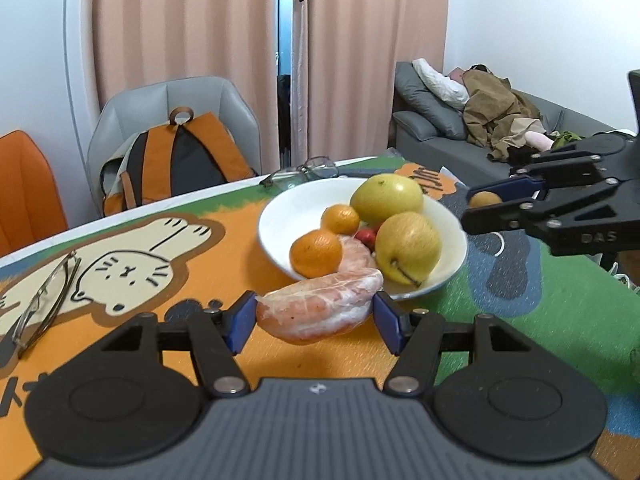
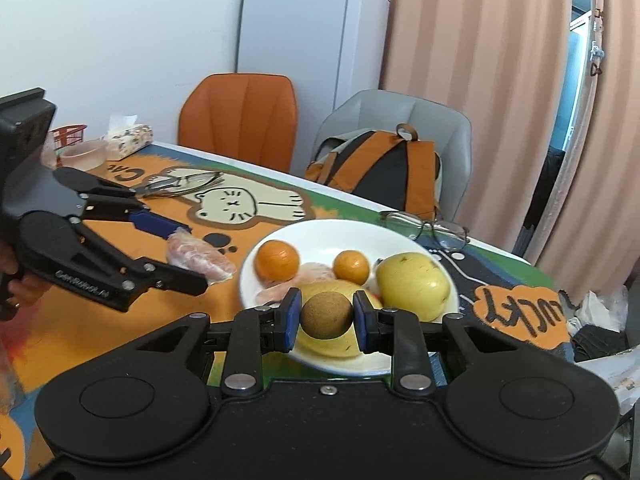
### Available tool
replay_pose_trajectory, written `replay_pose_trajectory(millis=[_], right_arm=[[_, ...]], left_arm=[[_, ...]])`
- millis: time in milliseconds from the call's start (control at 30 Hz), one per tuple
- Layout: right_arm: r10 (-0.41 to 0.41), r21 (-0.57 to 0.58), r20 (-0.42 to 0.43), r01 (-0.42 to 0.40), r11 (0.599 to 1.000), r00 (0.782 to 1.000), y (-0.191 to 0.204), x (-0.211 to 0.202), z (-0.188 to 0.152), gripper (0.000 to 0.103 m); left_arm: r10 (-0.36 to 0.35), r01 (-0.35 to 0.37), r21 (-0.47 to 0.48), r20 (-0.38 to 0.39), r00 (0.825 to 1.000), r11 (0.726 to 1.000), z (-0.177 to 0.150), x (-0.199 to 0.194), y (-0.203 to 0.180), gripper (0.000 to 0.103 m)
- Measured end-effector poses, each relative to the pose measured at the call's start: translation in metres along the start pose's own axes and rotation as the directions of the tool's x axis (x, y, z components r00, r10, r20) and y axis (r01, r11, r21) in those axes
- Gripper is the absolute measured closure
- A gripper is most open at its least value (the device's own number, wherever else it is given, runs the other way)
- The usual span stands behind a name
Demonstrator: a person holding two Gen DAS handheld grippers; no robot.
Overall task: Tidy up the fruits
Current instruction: 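Carry the longan and pomelo segment onto the plate and open both grippers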
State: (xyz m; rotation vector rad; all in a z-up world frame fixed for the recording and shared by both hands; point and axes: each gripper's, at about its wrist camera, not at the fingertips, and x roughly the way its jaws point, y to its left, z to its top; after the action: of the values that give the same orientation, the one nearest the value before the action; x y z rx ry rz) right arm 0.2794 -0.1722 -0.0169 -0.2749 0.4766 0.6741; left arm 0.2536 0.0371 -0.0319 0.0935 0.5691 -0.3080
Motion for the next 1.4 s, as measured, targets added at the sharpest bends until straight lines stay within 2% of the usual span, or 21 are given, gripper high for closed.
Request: replay_pose_trajectory(millis=[367,633,1133,1333,1400], right_arm=[[-0.029,0.084,-0.023,0.031,0.996,0.999,-0.020,0.041,0.020,0.077],[-0.034,0.088,-0.059,0.039,0.995,0.998,-0.017,0.060,0.020,0.077],[-0.038,0.088,-0.045,0.042,0.995,0.998,-0.018,0.051,0.019,0.075],[-0.027,0.083,-0.036,0.030,0.996,0.999,-0.018,0.038,0.013,0.068],[-0.019,0.077,-0.036,0.022,0.997,0.999,-0.016,0.033,0.009,0.057]], left_arm=[[-0.012,0.012,0.013,0.012,1.000,1.000,0.013,0.007,-0.011,0.041],[-0.014,0.014,0.002,0.018,1.000,1.000,0.018,0.010,-0.011,0.041],[-0.013,0.013,-0.032,0.027,1.000,0.999,0.030,0.019,-0.006,0.041],[-0.006,0.007,-0.035,0.031,0.999,0.999,0.038,0.025,-0.005,0.041],[-0.005,0.006,-0.037,0.029,1.000,0.999,0.041,0.029,-0.004,0.041]])
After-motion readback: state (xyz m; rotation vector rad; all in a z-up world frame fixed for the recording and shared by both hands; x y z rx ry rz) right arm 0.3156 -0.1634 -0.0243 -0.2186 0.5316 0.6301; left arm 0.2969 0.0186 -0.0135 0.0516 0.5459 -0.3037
